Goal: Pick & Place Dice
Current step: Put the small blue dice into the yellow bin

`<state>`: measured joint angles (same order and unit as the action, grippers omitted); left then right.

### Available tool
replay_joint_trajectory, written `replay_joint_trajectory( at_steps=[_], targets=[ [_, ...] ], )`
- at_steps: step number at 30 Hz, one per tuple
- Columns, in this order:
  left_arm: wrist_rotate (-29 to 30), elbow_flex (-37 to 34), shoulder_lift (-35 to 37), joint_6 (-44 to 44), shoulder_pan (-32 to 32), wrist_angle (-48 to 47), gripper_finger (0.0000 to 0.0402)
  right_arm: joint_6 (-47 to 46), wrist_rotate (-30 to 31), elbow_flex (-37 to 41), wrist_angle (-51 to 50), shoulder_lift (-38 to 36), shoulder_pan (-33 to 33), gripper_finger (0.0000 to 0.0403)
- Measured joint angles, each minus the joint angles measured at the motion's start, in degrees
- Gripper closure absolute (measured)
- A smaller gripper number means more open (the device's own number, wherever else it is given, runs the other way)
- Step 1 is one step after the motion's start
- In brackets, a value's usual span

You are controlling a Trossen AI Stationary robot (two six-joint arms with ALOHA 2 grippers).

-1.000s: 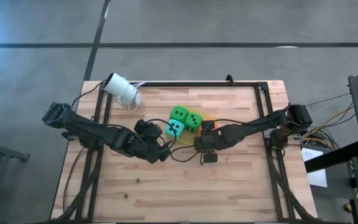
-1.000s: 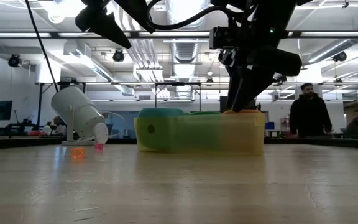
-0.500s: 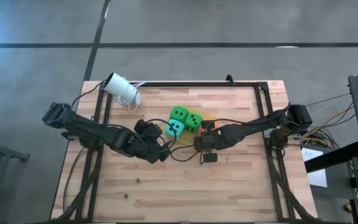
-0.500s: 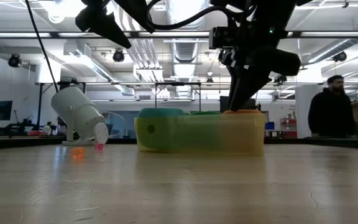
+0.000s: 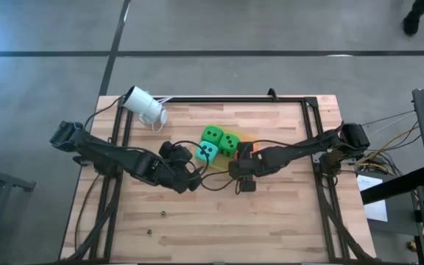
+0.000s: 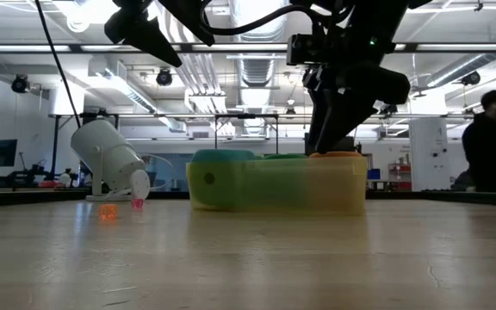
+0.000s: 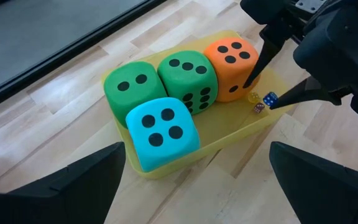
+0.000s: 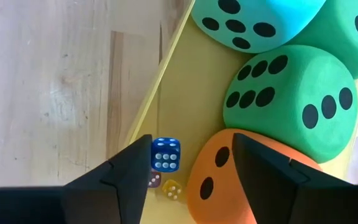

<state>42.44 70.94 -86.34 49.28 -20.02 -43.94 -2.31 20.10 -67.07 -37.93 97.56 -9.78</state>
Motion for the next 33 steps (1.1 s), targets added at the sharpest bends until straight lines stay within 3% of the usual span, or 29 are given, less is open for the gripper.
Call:
replay_joint_trajectory(
  at_steps=[8,20,27,33],
  targets=[
    [0.0,0.0,0.0,0.0,0.0,0.0,0.0002,0.3,0.0,0.0,-0.3,0.0,0.1,0.0179],
    [0.0,0.0,0.0,0.0,0.0,0.0,0.0002,10.3,0.1,0.3,-0.7,0.0,0.1,0.0218],
    [0.0,0.0,0.0,0.2,0.0,0.0,0.0002,12.6,7.9,2.8,-0.7,0.0,1.4,0.022],
    [0.0,0.0,0.0,0.2,0.0,0.0,0.0002,11.2,8.6,3.3,-0.5,0.0,2.7,0.0222]
  ],
)
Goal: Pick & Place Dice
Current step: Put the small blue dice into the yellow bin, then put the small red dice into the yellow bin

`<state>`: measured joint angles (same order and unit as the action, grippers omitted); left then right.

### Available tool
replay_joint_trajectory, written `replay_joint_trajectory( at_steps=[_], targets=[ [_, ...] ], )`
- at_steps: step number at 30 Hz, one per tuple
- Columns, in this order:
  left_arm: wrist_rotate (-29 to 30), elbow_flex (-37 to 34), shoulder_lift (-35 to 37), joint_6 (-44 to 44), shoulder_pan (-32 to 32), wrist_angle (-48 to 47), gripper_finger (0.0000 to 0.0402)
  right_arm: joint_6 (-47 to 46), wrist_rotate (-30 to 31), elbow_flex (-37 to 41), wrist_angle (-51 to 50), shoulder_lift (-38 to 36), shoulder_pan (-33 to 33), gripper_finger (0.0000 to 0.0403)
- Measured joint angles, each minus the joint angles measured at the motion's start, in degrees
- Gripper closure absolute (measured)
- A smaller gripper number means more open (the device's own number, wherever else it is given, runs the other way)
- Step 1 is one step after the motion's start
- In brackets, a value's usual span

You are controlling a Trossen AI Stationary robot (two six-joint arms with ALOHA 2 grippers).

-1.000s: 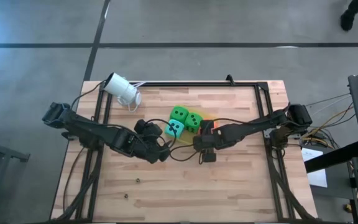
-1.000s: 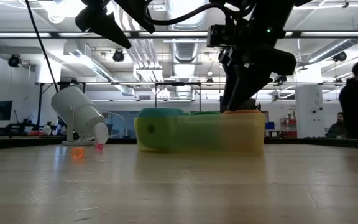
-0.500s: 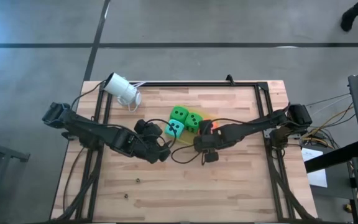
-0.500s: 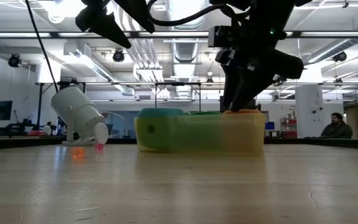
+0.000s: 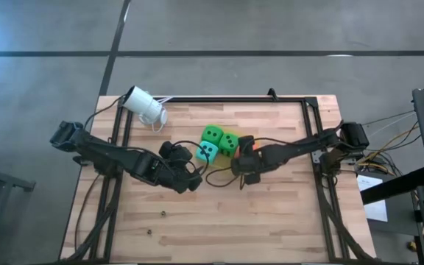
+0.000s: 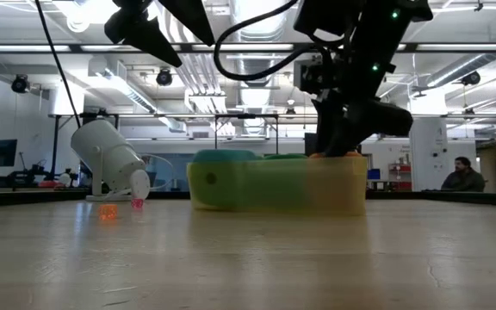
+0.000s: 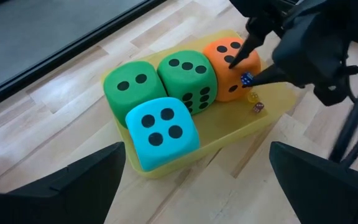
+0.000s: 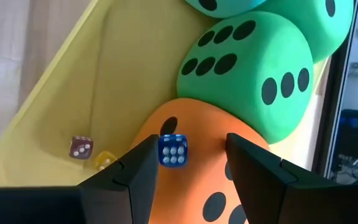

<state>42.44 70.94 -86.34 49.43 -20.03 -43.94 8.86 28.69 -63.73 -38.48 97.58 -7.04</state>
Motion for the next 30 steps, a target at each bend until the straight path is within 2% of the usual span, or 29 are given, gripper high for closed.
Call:
replay_joint_trajectory(
  at_steps=[14,30],
  targets=[
    [0.0,0.0,0.0,0.0,0.0,0.0,0.0002,-1.2,1.1,-1.8,-0.4,-1.2,0.1,0.0229],
    [0.0,0.0,0.0,0.0,0.0,-1.2,0.0002,-6.5,0.8,-2.3,-4.9,-6.8,-8.0,0.0229]
  ],
)
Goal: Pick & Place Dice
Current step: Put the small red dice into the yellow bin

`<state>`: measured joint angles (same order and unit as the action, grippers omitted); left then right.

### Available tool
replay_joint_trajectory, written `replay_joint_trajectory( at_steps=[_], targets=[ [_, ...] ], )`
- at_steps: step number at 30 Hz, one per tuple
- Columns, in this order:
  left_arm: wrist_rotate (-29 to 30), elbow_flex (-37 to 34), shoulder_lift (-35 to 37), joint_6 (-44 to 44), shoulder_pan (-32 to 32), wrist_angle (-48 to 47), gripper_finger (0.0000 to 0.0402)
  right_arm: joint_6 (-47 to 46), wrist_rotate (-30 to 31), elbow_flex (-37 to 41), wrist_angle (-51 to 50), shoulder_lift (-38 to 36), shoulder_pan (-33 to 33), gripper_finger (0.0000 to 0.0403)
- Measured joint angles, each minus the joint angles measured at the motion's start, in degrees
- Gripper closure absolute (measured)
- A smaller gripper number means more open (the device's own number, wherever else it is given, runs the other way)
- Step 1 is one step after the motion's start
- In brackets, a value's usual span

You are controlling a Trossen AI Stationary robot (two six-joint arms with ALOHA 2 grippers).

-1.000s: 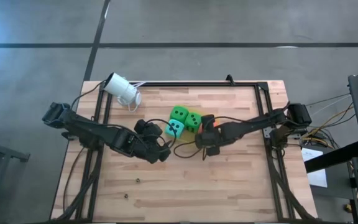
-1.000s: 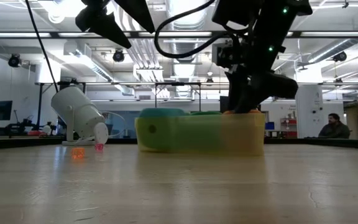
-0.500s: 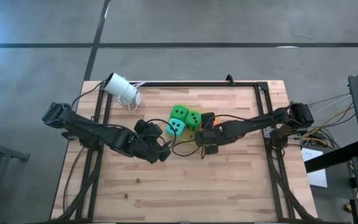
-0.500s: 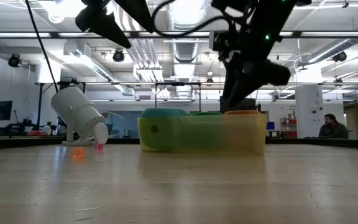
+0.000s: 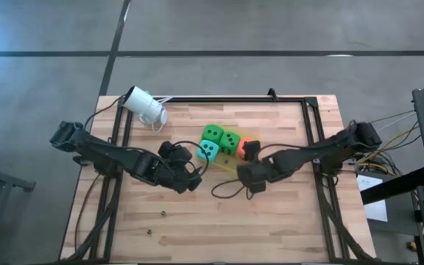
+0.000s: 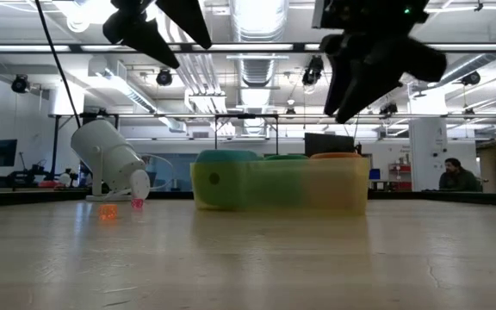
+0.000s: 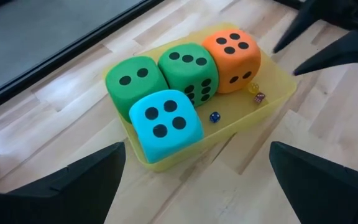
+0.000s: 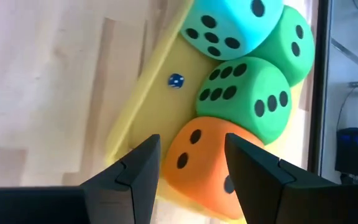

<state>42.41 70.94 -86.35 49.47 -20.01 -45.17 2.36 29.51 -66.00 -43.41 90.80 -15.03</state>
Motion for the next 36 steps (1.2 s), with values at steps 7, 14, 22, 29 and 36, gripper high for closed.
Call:
replay_joint_trajectory(
  at_steps=[7,14,22,29,36],
  targets=[
    [-4.7,0.0,0.0,0.0,0.0,-0.9,0.0002,-2.4,0.0,0.0,-3.5,-1.4,-4.0,0.0229],
    [-7.8,0.0,0.0,0.5,0.0,-4.5,0.0002,-3.9,0.0,0.2,-4.8,-3.9,-8.2,0.0229],
    [-8.1,0.0,0.0,7.9,1.1,-12.6,0.0002,-5.4,0.0,2.1,-4.5,-8.9,-11.6,0.0229],
    [-14.5,-1.4,0.0,18.0,8.2,-19.4,0.0002,-7.2,0.1,5.3,-2.5,-13.8,-12.4,0.0229],
    [-22.0,-8.8,0.0,14.9,20.0,-15.6,0.0002,-6.4,0.1,8.5,3.7,-17.5,-12.4,0.0229]
  ],
)
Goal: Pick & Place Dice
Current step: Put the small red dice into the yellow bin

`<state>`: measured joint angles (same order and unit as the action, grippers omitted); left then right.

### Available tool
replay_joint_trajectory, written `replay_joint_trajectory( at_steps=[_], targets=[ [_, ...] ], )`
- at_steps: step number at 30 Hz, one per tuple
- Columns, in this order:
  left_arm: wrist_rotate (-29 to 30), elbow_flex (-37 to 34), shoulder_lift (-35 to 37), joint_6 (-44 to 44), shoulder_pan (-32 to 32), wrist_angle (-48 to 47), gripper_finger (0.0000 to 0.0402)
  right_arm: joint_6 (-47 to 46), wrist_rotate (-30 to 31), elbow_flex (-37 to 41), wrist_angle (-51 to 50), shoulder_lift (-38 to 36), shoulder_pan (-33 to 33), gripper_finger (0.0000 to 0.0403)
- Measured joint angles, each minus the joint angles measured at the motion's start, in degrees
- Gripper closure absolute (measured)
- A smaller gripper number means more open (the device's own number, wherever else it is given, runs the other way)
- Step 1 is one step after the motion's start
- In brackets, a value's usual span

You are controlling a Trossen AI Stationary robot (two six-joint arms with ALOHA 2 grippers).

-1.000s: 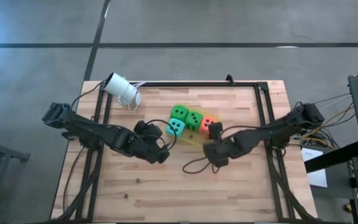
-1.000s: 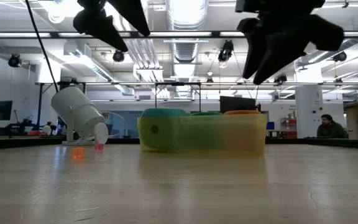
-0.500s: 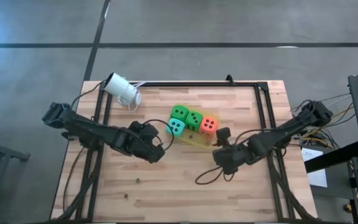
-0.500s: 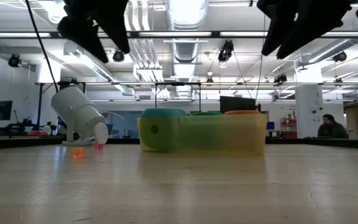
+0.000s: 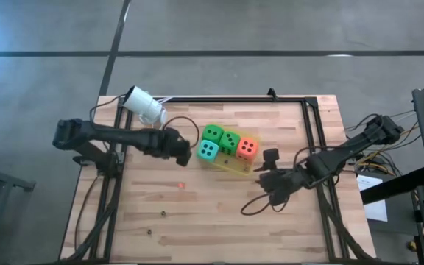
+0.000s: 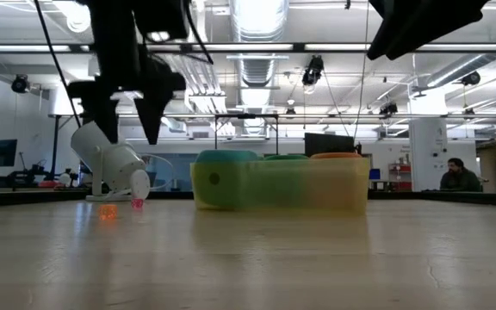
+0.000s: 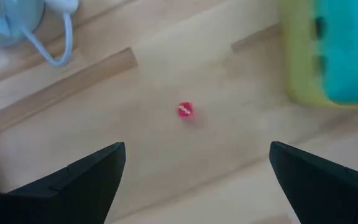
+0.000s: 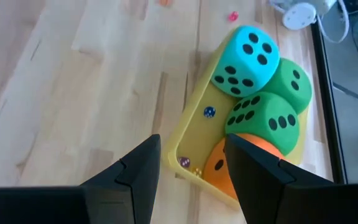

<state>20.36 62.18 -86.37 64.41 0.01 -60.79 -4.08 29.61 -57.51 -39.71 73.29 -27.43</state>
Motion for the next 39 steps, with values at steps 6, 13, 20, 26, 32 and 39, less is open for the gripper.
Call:
replay_joint_trajectory(
  at_steps=[6,13,20,26,32,39],
  targets=[
    [-9.8,-7.0,0.0,-5.7,8.7,13.5,0.0002,0.0,0.0,0.5,0.0,-0.6,-0.1,0.0229],
    [-14.0,-12.4,0.0,-4.6,12.0,20.6,0.0002,1.4,0.0,0.5,1.4,-0.4,-0.1,0.0229],
    [-13.1,-15.6,0.0,-4.4,12.2,22.1,0.0002,1.7,0.0,0.5,1.6,-0.4,-0.1,0.0229],
    [-13.1,-19.4,0.0,-4.5,13.4,29.1,0.0002,1.7,0.0,0.5,1.8,-0.4,-0.1,0.0229],
    [-13.1,-20.3,0.0,-5.3,14.5,29.9,0.0002,1.7,0.0,0.5,2.0,-0.4,-0.1,0.0229],
    [-13.1,-18.0,0.0,-6.0,14.7,29.8,0.0002,1.8,0.0,0.4,2.3,-0.4,-0.1,0.0229]
  ],
)
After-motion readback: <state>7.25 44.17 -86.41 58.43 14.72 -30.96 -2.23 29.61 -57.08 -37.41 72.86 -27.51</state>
